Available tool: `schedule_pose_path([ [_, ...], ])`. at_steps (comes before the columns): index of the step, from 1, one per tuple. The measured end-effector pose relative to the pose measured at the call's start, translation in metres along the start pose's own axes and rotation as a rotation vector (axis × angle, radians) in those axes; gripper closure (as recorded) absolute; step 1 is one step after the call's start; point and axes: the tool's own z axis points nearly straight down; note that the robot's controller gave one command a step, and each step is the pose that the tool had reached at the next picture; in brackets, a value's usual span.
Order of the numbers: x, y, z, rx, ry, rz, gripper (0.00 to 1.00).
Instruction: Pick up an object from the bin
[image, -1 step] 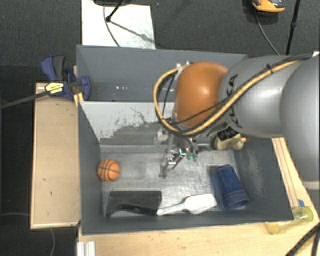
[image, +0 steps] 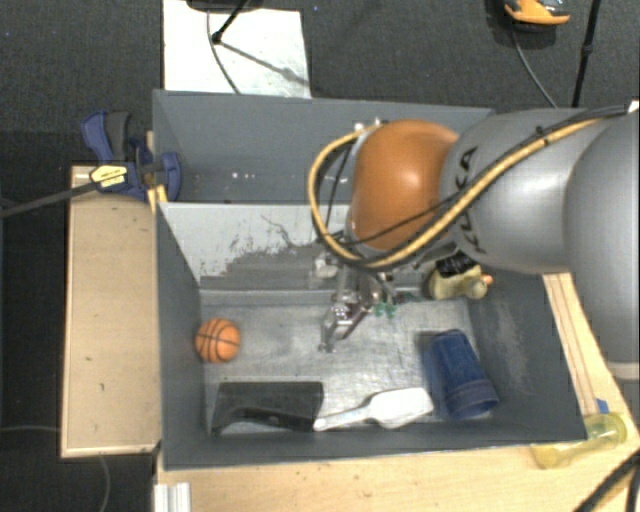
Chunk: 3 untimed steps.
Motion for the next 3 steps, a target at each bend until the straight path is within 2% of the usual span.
schedule_pose_path([
  [1,-0.009,-0.080,0.076,0.001,-0.003,-0.084,0.00],
  [2,-0.010,-0.080,0.058,0.000,0.000,-0.084,0.00],
  [3,-0.011,-0.079,0.057,0.000,-0.001,-0.083,0.00],
])
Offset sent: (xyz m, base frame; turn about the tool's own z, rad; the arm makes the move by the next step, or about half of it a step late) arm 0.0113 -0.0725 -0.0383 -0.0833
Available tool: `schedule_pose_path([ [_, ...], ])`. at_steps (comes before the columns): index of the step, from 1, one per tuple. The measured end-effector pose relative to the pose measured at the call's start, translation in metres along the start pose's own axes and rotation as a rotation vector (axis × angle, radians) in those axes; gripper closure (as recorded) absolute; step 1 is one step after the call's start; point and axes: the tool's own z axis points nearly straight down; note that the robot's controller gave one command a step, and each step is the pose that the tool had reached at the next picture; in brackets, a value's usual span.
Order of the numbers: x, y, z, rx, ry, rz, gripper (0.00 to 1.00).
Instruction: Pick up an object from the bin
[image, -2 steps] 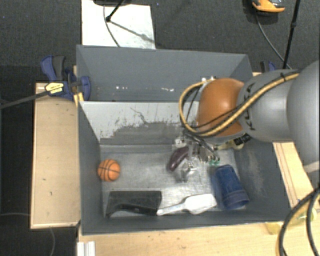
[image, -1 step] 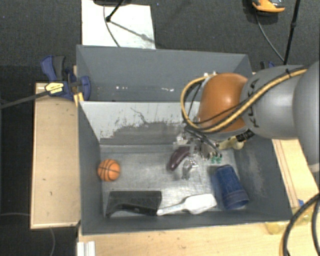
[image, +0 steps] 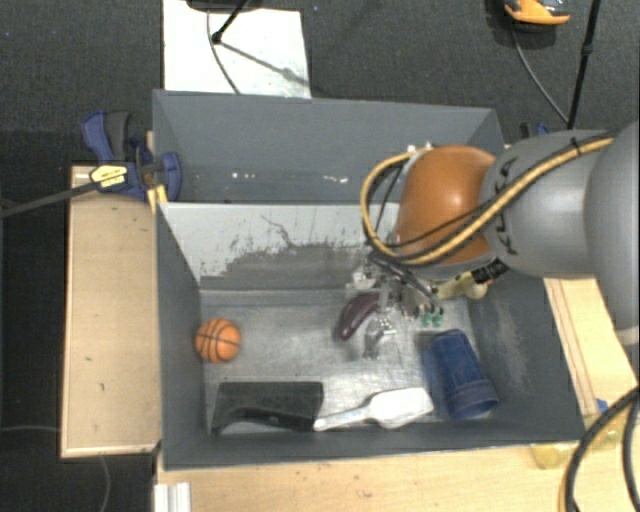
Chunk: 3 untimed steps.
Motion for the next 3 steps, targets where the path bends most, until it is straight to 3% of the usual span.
schedule_pose_path([
  [1,-0.0008,-0.0203,0.0204,0.000,0.001,-0.182,0.00],
  [2,-0.0071,-0.0246,0.0178,0.001,-0.016,-0.120,1.00],
  [3,-0.0071,-0.0246,0.0178,0.001,-0.016,-0.118,1.00],
])
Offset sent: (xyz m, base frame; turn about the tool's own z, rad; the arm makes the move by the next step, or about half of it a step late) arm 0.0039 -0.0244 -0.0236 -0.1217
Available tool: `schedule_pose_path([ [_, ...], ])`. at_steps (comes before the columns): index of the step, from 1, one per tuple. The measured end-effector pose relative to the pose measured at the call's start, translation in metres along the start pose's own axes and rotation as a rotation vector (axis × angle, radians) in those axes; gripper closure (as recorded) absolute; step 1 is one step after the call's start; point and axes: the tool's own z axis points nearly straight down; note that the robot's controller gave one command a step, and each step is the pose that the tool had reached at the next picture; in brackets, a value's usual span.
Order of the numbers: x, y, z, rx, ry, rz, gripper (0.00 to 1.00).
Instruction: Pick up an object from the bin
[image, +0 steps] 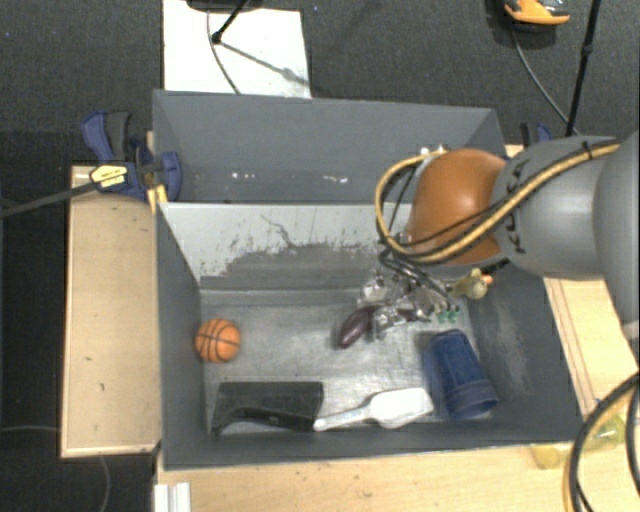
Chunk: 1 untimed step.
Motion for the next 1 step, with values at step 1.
schedule_pose_path([
  [1,-0.0022,-0.0004,-0.0183,-0.001,0.013,0.000,1.00],
])
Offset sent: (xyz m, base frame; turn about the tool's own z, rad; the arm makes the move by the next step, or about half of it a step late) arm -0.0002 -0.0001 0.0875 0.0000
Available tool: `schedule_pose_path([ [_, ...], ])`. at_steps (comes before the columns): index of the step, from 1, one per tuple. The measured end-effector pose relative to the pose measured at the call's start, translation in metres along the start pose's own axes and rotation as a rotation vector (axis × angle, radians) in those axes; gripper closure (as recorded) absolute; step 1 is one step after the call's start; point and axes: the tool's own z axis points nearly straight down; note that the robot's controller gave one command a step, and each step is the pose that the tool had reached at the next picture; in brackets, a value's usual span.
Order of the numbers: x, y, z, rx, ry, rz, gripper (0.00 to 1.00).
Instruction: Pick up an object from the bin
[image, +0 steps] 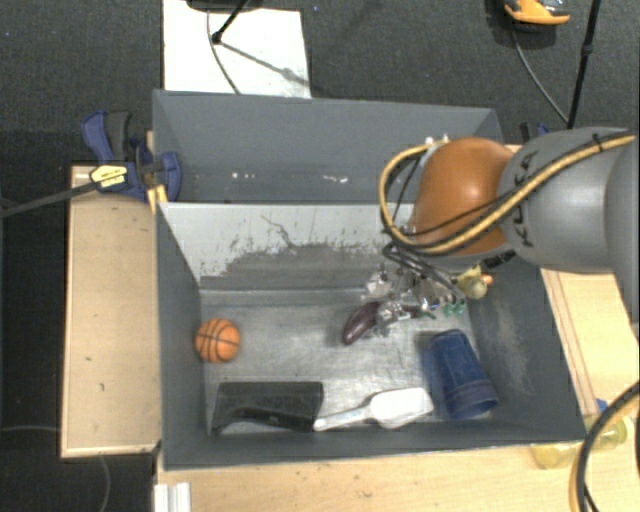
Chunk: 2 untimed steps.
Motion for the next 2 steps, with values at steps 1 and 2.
schedule_pose_path([
  [1,-0.001,0.000,-0.073,0.001,-0.002,0.004,1.00],
  [2,-0.001,0.000,-0.055,-0.001,0.005,0.005,1.00],
])
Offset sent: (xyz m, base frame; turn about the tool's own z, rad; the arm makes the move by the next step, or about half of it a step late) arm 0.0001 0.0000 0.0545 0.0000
